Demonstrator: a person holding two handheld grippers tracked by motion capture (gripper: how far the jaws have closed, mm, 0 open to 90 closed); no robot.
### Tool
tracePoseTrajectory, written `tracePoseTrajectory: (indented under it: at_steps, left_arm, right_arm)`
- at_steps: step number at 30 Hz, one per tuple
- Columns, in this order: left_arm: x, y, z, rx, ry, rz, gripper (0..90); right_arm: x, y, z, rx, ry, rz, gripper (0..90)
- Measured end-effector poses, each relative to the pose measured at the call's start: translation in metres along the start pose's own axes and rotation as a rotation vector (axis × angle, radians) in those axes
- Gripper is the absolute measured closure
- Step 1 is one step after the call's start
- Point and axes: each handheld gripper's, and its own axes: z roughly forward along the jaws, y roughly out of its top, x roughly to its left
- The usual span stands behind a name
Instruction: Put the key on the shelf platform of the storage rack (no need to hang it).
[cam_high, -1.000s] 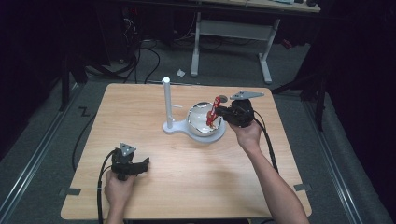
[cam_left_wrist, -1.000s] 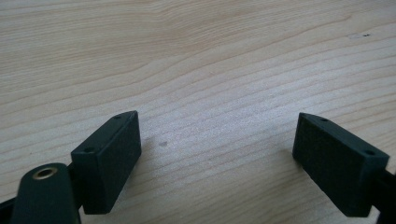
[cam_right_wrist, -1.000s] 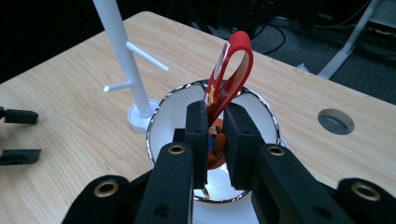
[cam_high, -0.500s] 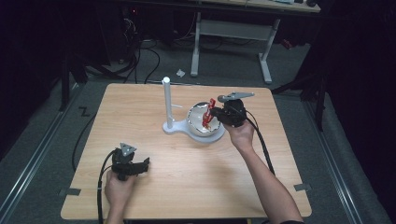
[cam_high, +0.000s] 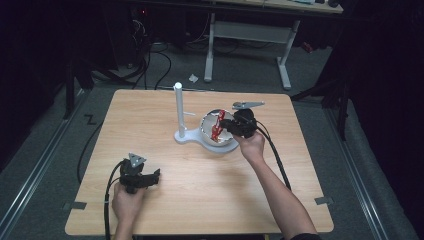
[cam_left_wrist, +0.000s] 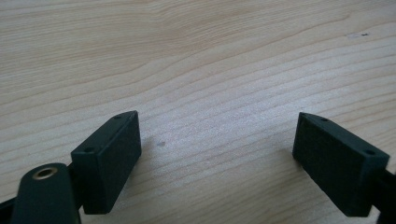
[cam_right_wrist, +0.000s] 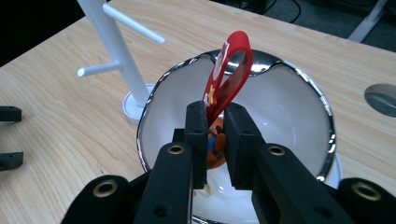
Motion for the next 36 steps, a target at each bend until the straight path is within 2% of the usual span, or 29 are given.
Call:
tracePoseTrajectory:
  at_steps: [7,13,15,25,29,36]
  left_arm:
    - [0.001,0.0,0.0,-0.001,-0.004,0.008,15.7]
    - [0.0,0.0,0.0,-0.001,-0.003,0.006,15.7]
    - [0.001,0.0,0.0,-0.001,-0.004,0.006,15.7]
    - [0.001,0.0,0.0,-0.001,-0.004,0.006,15.7]
    - [0.0,0.0,0.0,-0.001,-0.003,0.005,15.8]
    - [0.0,0.0,0.0,-0.001,-0.003,0.006,15.8]
  right_arm:
    - [0.0,-0.004,0.012,0.029,0.01,0.01,80.6]
    - [-0.005,-0.007,0.017,0.044,0.013,0.027,79.3]
    - [-0.007,-0.009,0.017,0.044,-0.007,0.031,74.2]
    - [-0.015,-0.012,0.005,0.041,-0.049,0.025,58.1]
    - [-0.017,-0.013,-0.004,0.016,-0.067,0.02,52.5]
    - [-0.015,-0.012,-0.021,-0.002,-0.109,-0.029,49.4]
